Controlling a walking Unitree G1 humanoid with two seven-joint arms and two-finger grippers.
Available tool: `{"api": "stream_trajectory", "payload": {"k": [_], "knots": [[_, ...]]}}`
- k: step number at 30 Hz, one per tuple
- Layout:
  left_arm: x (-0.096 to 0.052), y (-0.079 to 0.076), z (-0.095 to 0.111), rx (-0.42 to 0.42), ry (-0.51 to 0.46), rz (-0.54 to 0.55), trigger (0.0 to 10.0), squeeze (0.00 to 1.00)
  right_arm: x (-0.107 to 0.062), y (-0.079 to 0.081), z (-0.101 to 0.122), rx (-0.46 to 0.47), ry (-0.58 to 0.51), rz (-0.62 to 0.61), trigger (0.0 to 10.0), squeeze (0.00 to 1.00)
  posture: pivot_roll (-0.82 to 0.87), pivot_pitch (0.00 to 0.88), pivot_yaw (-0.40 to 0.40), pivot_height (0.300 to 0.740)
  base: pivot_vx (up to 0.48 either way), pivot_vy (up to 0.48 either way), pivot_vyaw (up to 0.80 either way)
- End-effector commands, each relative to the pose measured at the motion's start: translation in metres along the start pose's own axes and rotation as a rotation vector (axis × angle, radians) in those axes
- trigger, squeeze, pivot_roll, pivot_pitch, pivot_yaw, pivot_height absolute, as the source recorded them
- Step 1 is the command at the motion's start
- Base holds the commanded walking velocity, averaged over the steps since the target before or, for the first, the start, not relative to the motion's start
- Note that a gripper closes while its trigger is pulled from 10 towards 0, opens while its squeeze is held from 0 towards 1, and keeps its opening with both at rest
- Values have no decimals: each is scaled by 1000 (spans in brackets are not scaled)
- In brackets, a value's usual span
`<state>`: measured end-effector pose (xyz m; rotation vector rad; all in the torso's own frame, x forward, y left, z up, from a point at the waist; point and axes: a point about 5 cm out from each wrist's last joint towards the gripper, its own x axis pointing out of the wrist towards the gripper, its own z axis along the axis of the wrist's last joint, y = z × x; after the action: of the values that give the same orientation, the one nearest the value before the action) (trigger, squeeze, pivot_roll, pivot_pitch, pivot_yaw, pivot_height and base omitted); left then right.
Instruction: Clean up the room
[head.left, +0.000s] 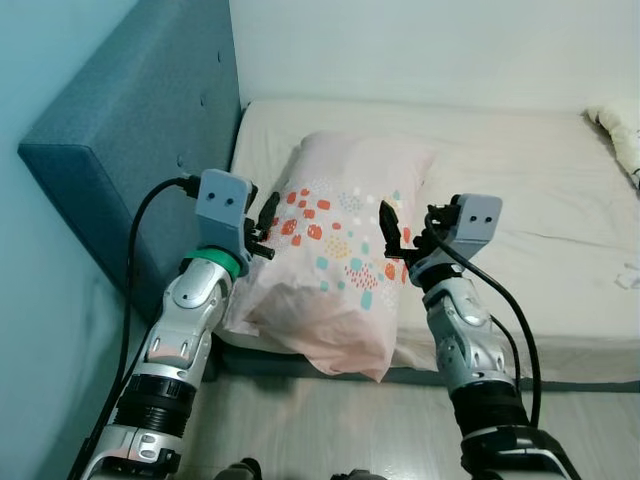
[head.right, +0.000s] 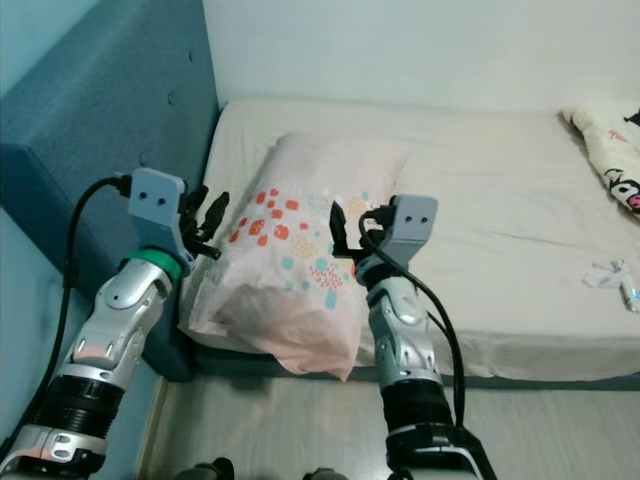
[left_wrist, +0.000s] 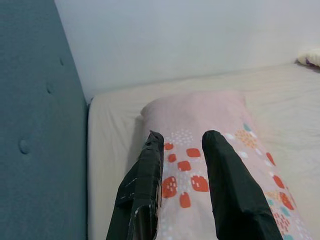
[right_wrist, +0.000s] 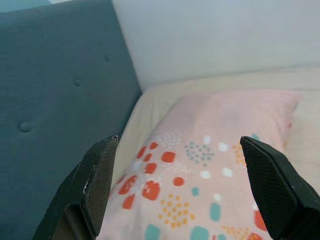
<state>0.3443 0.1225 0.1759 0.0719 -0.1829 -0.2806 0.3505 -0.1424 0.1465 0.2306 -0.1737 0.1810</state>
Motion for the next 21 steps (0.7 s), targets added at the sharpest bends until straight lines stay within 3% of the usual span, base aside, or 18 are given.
{"api": "stream_trajectory", "payload": {"k": [1, 21], "knots": [[-1, 1, -3, 9, 6, 5, 10000, 0, -2, -1, -2, -11, 5, 3, 10000, 0, 39, 50, 43, 740, 480, 0, 0], [1, 1, -3, 5, 5, 10, 10000, 0, -2, -2, -2, -15, 9, 0, 10000, 0, 38, 55, 43, 740, 472, 0, 0]]}}
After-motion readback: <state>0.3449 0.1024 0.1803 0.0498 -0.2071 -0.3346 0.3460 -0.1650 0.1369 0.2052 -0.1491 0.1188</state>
